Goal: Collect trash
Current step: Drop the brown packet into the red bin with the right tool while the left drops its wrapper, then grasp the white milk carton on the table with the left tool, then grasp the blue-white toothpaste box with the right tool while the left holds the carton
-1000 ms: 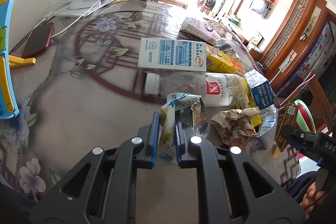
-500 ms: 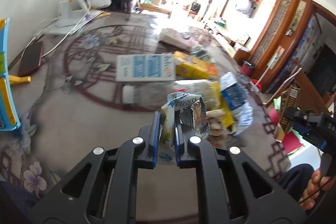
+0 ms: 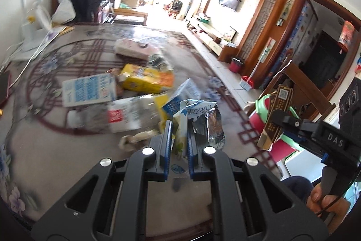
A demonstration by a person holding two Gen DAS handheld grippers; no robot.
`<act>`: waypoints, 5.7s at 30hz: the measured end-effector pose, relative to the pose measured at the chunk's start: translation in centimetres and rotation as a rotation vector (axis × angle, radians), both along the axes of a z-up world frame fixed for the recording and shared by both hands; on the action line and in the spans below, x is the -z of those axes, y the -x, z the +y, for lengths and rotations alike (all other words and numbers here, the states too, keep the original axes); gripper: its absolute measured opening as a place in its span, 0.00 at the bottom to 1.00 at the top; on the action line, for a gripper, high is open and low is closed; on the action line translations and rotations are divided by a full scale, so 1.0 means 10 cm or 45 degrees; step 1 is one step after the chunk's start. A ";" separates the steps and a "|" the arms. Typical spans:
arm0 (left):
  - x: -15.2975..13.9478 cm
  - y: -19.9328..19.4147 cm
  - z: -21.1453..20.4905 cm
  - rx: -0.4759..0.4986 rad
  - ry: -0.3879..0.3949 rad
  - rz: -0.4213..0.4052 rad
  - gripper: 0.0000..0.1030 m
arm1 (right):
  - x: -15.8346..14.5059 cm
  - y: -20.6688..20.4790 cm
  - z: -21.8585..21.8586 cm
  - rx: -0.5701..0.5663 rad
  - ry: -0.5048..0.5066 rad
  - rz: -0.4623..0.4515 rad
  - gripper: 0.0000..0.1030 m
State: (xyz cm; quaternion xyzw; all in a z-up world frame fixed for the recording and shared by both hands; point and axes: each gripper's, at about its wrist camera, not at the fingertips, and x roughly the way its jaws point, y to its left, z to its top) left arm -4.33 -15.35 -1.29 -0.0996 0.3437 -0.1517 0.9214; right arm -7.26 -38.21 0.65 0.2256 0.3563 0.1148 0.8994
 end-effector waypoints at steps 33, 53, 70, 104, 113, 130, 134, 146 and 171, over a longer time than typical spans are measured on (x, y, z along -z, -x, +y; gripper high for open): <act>-0.14 -0.54 -1.70 0.388 0.007 0.017 0.11 | 0.21 0.45 -2.20 0.770 0.089 0.017 0.78; -0.26 -0.59 -2.43 0.586 0.086 0.062 0.58 | 0.08 0.75 -2.28 0.869 0.050 -0.042 0.81; 0.00 -0.39 0.08 -0.048 0.018 0.095 0.58 | -0.01 0.13 -0.69 0.315 0.146 0.010 0.85; 0.75 -1.55 1.09 0.178 -0.547 0.408 0.74 | 0.27 -0.16 0.23 0.120 0.341 0.187 0.88; 0.88 -1.55 0.91 0.214 -0.580 0.417 0.74 | 0.35 -0.18 0.35 0.071 0.340 0.213 0.88; 0.59 -1.25 1.00 0.174 -0.234 0.397 0.02 | 0.38 -0.18 0.39 0.060 0.300 0.239 0.88; 0.63 -1.31 1.03 0.170 -0.182 0.418 0.59 | 0.39 -0.18 0.41 0.057 0.302 0.241 0.88; 0.75 -1.64 0.95 0.290 -0.172 0.441 0.75 | 0.49 -0.25 0.58 -0.001 0.317 0.286 0.88; 0.66 -1.43 0.95 0.232 0.037 0.446 0.42 | 0.35 -1.06 0.65 -0.033 0.091 0.333 0.90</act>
